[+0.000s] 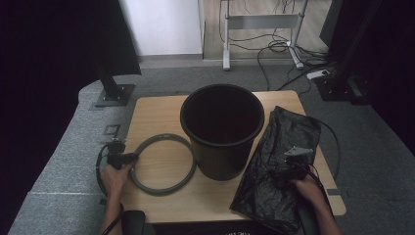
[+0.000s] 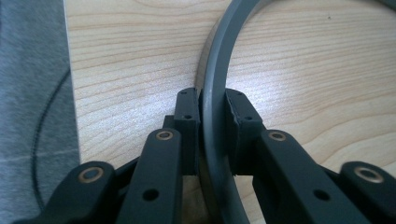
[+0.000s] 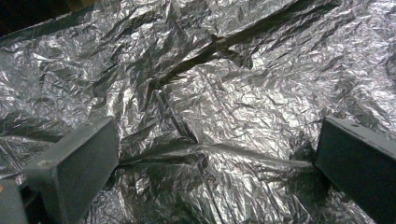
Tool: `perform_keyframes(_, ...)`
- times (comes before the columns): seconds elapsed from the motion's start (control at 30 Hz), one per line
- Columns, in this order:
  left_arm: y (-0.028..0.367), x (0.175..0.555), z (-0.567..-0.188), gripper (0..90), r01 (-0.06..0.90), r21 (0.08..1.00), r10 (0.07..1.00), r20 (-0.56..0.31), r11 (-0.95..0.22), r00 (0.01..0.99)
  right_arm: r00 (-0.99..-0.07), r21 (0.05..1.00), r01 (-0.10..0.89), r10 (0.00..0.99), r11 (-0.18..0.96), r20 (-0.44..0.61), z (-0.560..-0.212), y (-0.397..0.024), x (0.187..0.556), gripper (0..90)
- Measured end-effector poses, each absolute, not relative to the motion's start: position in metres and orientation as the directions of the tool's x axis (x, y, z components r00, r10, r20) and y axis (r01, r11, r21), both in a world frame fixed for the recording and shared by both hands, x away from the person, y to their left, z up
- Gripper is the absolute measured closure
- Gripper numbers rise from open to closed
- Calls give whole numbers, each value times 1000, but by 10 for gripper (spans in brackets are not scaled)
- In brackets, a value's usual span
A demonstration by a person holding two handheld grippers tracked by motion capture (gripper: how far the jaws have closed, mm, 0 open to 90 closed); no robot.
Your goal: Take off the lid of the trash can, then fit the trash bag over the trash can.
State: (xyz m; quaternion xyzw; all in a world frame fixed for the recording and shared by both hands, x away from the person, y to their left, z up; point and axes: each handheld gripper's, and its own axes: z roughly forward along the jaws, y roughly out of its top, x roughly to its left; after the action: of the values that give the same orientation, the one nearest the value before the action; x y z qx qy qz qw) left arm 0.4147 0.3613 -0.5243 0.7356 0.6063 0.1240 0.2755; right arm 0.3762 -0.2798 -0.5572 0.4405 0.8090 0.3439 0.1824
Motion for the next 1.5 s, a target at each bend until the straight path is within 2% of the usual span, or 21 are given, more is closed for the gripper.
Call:
perform_keyframes(0.03,361,413,-525,746,816,565,959,-148,-120,243,-545,717,587,838,375,8,-557,-280,376,0)
perform_keyframes(0.13,360,409,-528,624,793,598,953,-155,-118,259,-545,717,587,838,375,8,-557,-280,376,0)
perform_keyframes(0.17,359,408,-530,624,781,613,951,-152,-122,268,-545,717,587,838,375,8,-557,-280,376,0)
perform_keyframes(0.2,359,407,-531,588,770,626,950,-148,-126,276,-545,717,587,838,376,8,-557,-280,376,0)
perform_keyframes(0.27,356,406,-533,496,753,640,948,-123,-150,293,-546,717,587,838,376,8,-557,-280,376,0)
perform_keyframes(0.3,354,405,-534,416,745,644,946,-105,-170,307,-545,717,587,838,375,8,-557,-280,376,0)
perform_keyframes(0.33,352,405,-535,416,737,647,942,-85,-195,324,-545,717,587,838,375,8,-557,-280,376,0)
perform_keyframes(0.37,350,404,-536,322,729,649,938,-66,-218,340,-545,717,588,838,375,8,-557,-280,376,0)
perform_keyframes(0.4,347,403,-538,322,719,652,933,-49,-240,356,-545,717,588,838,375,8,-557,-280,376,0)
perform_keyframes(0.43,342,402,-541,203,703,654,921,-26,-278,389,-545,717,588,838,375,8,-557,-280,376,0)
perform_keyframes(0.47,342,402,-541,158,703,654,921,-26,-278,389,-545,717,588,838,375,8,-557,-280,376,0)
perform_keyframes(0.5,339,402,-543,158,697,655,916,-19,-292,402,-545,717,587,838,375,8,-557,-280,376,0)
perform_keyframes(0.53,338,402,-544,104,693,658,914,-19,-295,406,-545,717,587,838,375,8,-557,-280,376,0)
perform_keyframes(0.63,336,402,-546,36,691,656,908,-18,-305,418,-545,717,587,838,375,8,-557,-280,376,0)
perform_keyframes(0.8,335,402,-546,0,695,650,908,-19,-307,419,-545,717,587,838,376,8,-557,-280,376,0)
perform_keyframes(1.13,335,402,-546,0,697,649,909,-19,-306,417,-574,717,574,819,395,8,-557,-283,380,0)
perform_keyframes(1.5,335,402,-546,0,698,648,910,-19,-303,413,-504,716,606,864,348,6,-557,-306,417,0)
